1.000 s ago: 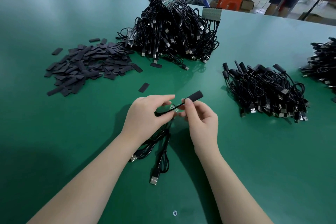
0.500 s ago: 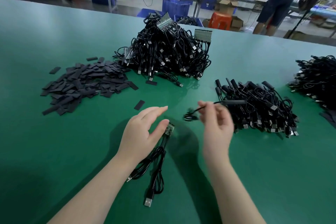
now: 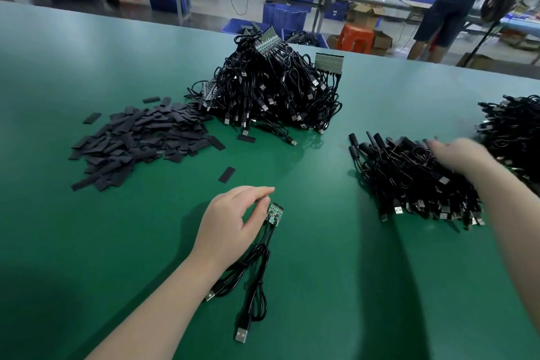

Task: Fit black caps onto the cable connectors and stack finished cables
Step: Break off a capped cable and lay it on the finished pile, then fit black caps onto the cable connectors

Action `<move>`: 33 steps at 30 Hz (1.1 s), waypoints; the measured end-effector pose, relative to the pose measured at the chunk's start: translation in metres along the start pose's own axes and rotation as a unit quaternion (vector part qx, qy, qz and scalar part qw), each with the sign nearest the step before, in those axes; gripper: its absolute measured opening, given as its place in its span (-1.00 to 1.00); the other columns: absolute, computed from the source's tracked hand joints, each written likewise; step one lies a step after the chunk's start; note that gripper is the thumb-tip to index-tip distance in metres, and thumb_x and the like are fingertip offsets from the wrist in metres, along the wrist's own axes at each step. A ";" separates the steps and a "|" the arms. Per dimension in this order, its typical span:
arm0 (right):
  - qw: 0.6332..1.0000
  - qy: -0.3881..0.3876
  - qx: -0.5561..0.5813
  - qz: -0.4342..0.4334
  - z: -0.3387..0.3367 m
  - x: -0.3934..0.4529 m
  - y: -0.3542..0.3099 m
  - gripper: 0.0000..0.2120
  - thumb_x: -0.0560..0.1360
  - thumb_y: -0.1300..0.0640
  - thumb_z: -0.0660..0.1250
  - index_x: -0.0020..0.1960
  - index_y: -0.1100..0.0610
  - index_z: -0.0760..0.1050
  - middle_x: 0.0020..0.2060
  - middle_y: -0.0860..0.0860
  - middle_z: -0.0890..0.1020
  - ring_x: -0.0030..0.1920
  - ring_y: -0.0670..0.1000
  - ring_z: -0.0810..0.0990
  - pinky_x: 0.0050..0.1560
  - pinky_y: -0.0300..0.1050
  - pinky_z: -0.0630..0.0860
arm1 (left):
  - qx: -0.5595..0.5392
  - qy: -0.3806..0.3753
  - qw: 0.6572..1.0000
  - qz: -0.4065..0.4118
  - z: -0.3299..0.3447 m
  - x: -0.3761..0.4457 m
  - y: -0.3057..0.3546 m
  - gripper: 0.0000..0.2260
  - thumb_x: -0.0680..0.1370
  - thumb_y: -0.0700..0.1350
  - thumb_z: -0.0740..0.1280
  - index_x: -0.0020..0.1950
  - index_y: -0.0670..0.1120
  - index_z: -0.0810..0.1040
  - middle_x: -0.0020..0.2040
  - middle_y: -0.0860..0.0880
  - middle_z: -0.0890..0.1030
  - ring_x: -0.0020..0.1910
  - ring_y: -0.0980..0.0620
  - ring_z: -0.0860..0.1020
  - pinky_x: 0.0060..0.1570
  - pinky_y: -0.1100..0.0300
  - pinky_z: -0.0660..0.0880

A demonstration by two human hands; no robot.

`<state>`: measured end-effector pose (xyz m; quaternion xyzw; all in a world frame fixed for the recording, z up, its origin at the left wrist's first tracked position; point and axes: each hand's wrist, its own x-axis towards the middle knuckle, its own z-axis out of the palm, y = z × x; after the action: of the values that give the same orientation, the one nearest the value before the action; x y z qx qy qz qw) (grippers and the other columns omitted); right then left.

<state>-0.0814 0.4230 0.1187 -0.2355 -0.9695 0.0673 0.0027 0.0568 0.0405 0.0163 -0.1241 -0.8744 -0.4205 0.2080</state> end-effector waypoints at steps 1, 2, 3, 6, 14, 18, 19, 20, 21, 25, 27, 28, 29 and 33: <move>0.999 -0.030 -0.025 -0.012 0.007 0.003 0.003 -0.40 0.67 -0.14 0.03 0.24 0.37 0.54 0.15 0.34 0.58 0.20 0.30 0.54 0.15 0.06 0.48 | 0.001 0.000 1.000 -0.003 0.000 0.000 -0.001 -0.76 0.61 -0.01 0.26 0.21 0.02 0.63 0.10 0.22 0.62 0.11 0.30 0.54 0.13 0.13 0.51; 0.999 -0.037 -0.029 -0.017 0.015 0.005 0.005 -0.42 0.67 -0.15 0.02 0.25 0.31 0.54 0.16 0.30 0.60 0.20 0.28 0.54 0.16 0.04 0.48 | 0.003 0.002 1.000 -0.007 0.000 0.000 -0.002 -0.78 0.61 -0.04 0.28 0.21 0.02 0.63 0.08 0.22 0.62 0.09 0.29 0.54 0.10 0.15 0.51; 0.999 -0.034 -0.021 -0.012 0.022 0.006 0.007 -0.44 0.66 -0.18 0.03 0.29 0.24 0.53 0.17 0.26 0.60 0.22 0.27 0.53 0.16 0.04 0.47 | 0.005 0.003 1.000 -0.015 0.001 0.000 -0.003 -0.79 0.61 -0.07 0.30 0.21 0.03 0.63 0.06 0.22 0.62 0.07 0.28 0.54 0.05 0.17 0.51; 0.999 -0.003 -0.026 0.037 0.037 0.001 0.004 -0.43 0.63 -0.24 0.03 0.42 0.12 0.40 0.30 0.26 0.49 0.37 0.28 0.35 0.30 0.13 0.33 | 0.016 -0.002 0.999 -0.049 0.001 -0.001 -0.005 -0.77 0.58 -0.06 0.33 0.23 0.04 0.62 -0.04 0.23 0.58 -0.08 0.18 0.54 -0.14 0.22 0.49; 0.964 0.076 0.114 -0.230 0.045 -0.104 -0.077 -0.58 0.58 -0.11 0.27 0.37 0.05 0.47 0.22 0.11 0.59 0.18 0.16 0.55 0.20 0.09 0.49 | 0.075 -0.054 0.992 -0.084 0.003 -0.001 -0.009 -0.80 0.57 0.02 0.31 0.14 0.07 0.65 -0.05 0.20 0.58 -0.12 0.22 0.54 -0.03 0.20 0.50; 0.934 -0.161 0.104 -0.303 0.070 -0.164 -0.114 -0.45 0.52 -0.25 0.31 0.43 -0.03 0.43 0.32 0.09 0.49 0.36 0.11 0.42 0.40 -0.01 0.32 | 0.090 -0.058 0.991 -0.076 0.004 -0.001 -0.010 -0.79 0.57 0.01 0.33 0.15 0.02 0.66 -0.01 0.13 0.62 -0.06 0.15 0.55 0.04 0.11 0.50; 0.930 -0.181 0.077 -0.310 0.077 -0.175 -0.121 -0.43 0.51 -0.28 0.30 0.44 -0.07 0.41 0.35 0.09 0.45 0.40 0.14 0.36 0.43 0.03 0.29 | 0.090 -0.058 0.991 -0.076 0.004 -0.001 -0.011 -0.79 0.57 0.01 0.33 0.15 0.02 0.66 0.00 0.12 0.61 -0.05 0.13 0.55 0.04 0.10 0.50; 0.928 -0.189 0.058 -0.314 0.084 -0.184 -0.127 -0.43 0.50 -0.30 0.29 0.44 -0.11 0.39 0.38 0.07 0.41 0.42 0.16 0.31 0.44 0.07 0.27 | 0.087 -0.057 0.991 -0.080 0.004 -0.001 -0.011 -0.79 0.57 0.01 0.33 0.15 0.02 0.66 0.01 0.11 0.61 -0.04 0.13 0.55 0.04 0.11 0.50; 0.929 -0.187 0.048 -0.317 0.091 -0.190 -0.132 -0.45 0.50 -0.30 0.29 0.44 -0.13 0.39 0.40 0.04 0.39 0.43 0.16 0.28 0.44 0.08 0.26 | 0.083 -0.057 0.991 -0.086 0.003 -0.001 -0.012 -0.79 0.57 0.01 0.33 0.15 0.03 0.65 0.02 0.11 0.60 -0.03 0.13 0.55 0.04 0.12 0.50; 0.931 -0.160 0.119 -0.306 0.105 -0.201 -0.143 -0.55 0.48 -0.17 0.41 0.33 -0.11 0.46 0.31 -0.04 0.47 0.35 0.11 0.34 0.36 0.03 0.30 | 0.082 -0.054 0.991 -0.090 0.001 0.000 -0.011 -0.80 0.56 0.00 0.35 0.14 0.04 0.66 0.01 0.13 0.62 -0.02 0.15 0.56 0.05 0.11 0.50; 0.914 -0.152 0.219 -0.305 0.108 -0.202 -0.144 -0.68 0.45 -0.03 0.48 0.18 -0.09 0.54 0.12 -0.08 0.59 0.19 -0.03 0.48 0.24 -0.04 0.42 | 0.070 -0.050 0.991 -0.102 0.001 0.000 -0.011 -0.80 0.54 0.01 0.36 0.14 0.08 0.65 -0.04 0.17 0.63 -0.06 0.21 0.55 0.05 0.16 0.50; 0.901 -0.144 0.280 -0.299 0.109 -0.204 -0.143 -0.75 0.43 0.06 0.50 0.08 -0.09 0.57 -0.02 -0.12 0.63 0.05 -0.15 0.54 0.12 -0.14 0.46 | 0.051 -0.049 0.991 -0.116 0.001 0.000 -0.012 -0.79 0.54 0.02 0.37 0.16 0.10 0.63 -0.06 0.20 0.64 -0.08 0.26 0.54 0.04 0.21 0.50; 0.885 -0.136 0.337 -0.291 0.110 -0.207 -0.143 -0.77 0.42 0.15 0.51 0.00 -0.09 0.58 -0.13 -0.16 0.63 -0.10 -0.25 0.55 -0.01 -0.26 0.46 | 0.025 -0.047 0.990 -0.133 0.001 0.000 -0.013 -0.78 0.53 0.02 0.38 0.17 0.12 0.62 -0.09 0.23 0.64 -0.08 0.30 0.54 0.03 0.28 0.49; 0.810 -0.144 0.515 -0.240 0.116 -0.217 -0.139 -0.73 0.47 0.23 0.47 0.04 -0.11 0.61 -0.20 -0.08 0.69 -0.17 -0.12 0.62 -0.08 -0.31 0.53 | -0.085 -0.013 0.983 -0.163 0.000 0.004 -0.015 -0.90 0.51 -0.06 0.45 -0.01 0.12 0.68 -0.18 0.29 0.65 -0.11 0.37 0.57 -0.10 0.53 0.43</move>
<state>0.0445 0.1866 0.0277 0.0532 -0.8078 0.5871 0.0004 0.0478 0.0314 0.0077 -0.0030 -0.8465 -0.5200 0.1139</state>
